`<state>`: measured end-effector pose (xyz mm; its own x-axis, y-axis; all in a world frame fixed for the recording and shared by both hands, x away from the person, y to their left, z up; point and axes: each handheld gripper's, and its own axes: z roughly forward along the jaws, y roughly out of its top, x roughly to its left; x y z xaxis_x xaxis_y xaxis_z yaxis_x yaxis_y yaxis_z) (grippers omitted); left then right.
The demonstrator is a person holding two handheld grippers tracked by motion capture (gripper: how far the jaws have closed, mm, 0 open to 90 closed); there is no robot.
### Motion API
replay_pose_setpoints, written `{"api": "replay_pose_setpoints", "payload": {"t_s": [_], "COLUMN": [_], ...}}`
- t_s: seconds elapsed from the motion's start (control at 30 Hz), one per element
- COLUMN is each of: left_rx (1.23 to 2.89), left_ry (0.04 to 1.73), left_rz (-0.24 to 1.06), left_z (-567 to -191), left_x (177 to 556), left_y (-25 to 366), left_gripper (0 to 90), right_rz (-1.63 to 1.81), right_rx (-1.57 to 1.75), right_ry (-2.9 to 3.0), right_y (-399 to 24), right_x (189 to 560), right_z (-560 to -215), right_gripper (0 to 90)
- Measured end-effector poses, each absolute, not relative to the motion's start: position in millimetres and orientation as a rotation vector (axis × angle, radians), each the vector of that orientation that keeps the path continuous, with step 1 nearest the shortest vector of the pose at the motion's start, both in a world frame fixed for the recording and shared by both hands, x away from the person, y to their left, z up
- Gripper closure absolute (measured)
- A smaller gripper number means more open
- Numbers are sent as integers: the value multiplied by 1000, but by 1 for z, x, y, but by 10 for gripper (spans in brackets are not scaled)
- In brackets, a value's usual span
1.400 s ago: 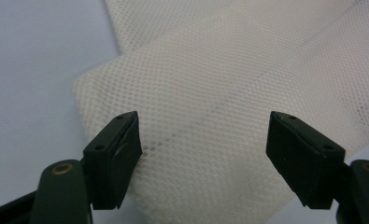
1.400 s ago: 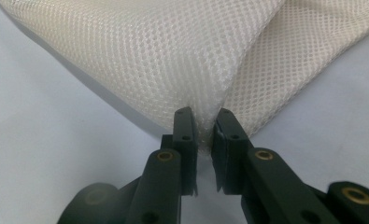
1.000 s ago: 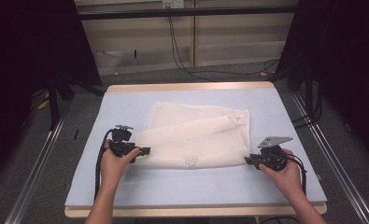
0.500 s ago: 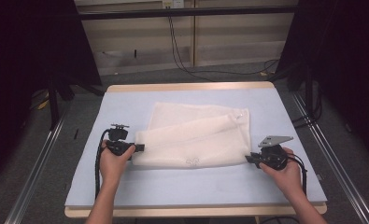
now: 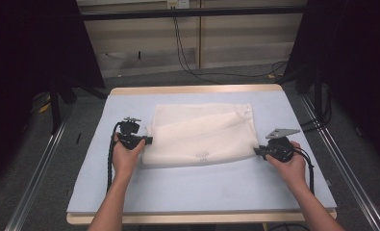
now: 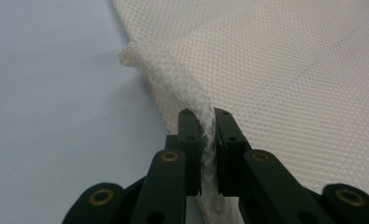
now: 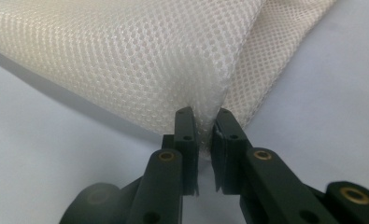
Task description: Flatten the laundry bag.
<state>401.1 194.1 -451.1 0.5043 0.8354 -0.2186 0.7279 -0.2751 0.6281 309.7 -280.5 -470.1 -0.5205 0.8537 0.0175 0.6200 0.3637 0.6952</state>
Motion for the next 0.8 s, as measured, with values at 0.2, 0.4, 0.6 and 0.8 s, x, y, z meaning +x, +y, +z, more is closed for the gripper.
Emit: {"api": "replay_pose_setpoints", "payload": {"t_s": [0.2,0.4,0.6,0.8], "left_rx": [2053,2023,1999,1985], "left_ry": [1268,1234,1210,1206], "left_rz": [187,176,177,179], "left_z": [-451,-446,-441,-440], "left_x": [412,409,405,405], "left_y": [192,193,193,194], "left_gripper": [833,832,832,832], "right_rz": [918,1065,1049,1069], "right_rx": [1300,1377,1382,1472], "right_ry": [2273,2225,2167,2105], "right_y": [-283,-285,-273,-270], "right_x": [329,329,341,362], "right_z": [-468,-455,-440,-441], "right_gripper": [759,439,380,410]}}
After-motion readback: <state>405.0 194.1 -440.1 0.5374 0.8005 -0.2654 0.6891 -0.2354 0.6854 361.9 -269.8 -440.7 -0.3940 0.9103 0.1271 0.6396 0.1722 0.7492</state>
